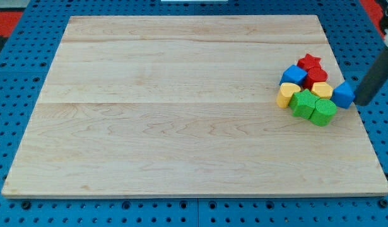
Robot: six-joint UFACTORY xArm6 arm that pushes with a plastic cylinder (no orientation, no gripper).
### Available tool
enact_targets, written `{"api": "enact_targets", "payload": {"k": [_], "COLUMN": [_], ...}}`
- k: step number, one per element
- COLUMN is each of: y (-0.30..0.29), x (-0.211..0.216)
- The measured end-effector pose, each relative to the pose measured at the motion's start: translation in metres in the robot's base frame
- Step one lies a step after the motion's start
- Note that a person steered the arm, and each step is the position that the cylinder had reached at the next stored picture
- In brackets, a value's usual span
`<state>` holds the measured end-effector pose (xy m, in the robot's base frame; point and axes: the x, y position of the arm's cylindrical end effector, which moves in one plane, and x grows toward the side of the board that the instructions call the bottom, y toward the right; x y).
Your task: Slide the group of blocks left and up
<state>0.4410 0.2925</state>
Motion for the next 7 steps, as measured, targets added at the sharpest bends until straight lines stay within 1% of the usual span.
{"api": "enact_targets", "payload": {"k": [1, 2, 3, 4, 5, 6, 7], "y": [-0.012, -0.009, 0.033, 0.052, 0.046, 0.026, -0.005], "x": [-0.005, -0.003, 0.004, 0.011, 0.031, 0.057, 0.073]}}
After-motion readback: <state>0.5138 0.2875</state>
